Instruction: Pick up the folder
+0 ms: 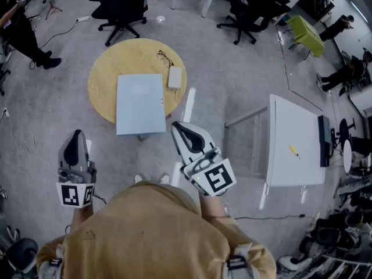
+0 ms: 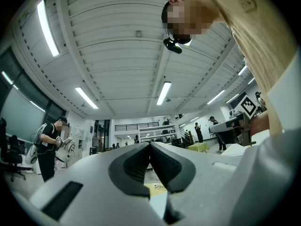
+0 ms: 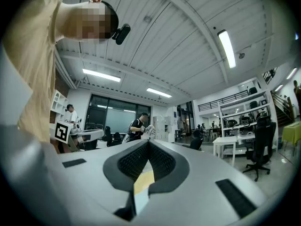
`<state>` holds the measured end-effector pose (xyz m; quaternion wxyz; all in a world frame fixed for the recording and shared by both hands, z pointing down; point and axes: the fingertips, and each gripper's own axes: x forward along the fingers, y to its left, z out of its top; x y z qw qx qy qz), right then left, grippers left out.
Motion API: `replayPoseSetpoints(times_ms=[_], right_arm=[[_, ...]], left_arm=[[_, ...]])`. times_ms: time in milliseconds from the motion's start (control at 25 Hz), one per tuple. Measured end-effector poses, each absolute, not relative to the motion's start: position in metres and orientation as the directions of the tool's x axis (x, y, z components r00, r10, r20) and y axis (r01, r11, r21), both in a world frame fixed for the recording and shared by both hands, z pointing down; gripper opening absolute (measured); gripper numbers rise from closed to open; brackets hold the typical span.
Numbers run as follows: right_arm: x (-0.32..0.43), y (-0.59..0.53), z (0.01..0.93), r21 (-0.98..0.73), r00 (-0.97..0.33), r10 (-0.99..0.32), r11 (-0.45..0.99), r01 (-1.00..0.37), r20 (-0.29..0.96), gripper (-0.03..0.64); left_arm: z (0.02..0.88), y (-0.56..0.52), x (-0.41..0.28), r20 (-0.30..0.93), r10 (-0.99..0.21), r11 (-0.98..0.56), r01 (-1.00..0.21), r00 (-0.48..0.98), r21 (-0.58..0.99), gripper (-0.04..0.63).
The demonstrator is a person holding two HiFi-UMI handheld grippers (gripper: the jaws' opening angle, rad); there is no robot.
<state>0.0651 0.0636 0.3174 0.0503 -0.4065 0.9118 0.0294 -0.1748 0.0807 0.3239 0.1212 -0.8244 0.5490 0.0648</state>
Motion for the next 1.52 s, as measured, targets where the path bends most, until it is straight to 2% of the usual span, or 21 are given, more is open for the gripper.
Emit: replayPoseSetpoints(times_ms=[400, 600, 880, 1240, 1520], right_arm=[[0.086, 0.071, 0.319, -0.016, -0.683, -0.719, 0.69, -0.723, -0.126, 0.0], [0.102, 0.072, 0.34, -0.117, -0.714, -0.691, 0.723, -0.681, -0.115, 0.002], [0.12, 0.07, 0.368, -0.163, -0.739, -0.668, 0.741, -0.651, -0.085, 0.002], [0.114, 0.074, 0.372, -0.18, -0.78, -0.619, 0.781, -0.598, -0.095, 0.002], [0.102, 0.064, 0.374, -0.193, -0.77, -0.633, 0.768, -0.611, -0.077, 0.002]], left_arm=[[0.332, 0.095, -0.154, -0.2, -0.909, -0.351, -0.93, 0.366, -0.106, 0.003], [0.348, 0.1, -0.148, -0.148, -0.927, -0.339, -0.939, 0.344, -0.06, 0.003], [0.373, 0.11, -0.132, -0.1, -0.95, -0.294, -0.955, 0.296, -0.031, 0.003], [0.383, 0.128, -0.132, -0.057, -0.968, -0.245, -0.969, 0.246, -0.025, 0.003], [0.388, 0.11, -0.143, -0.044, -0.963, -0.266, -0.964, 0.266, -0.006, 0.003]])
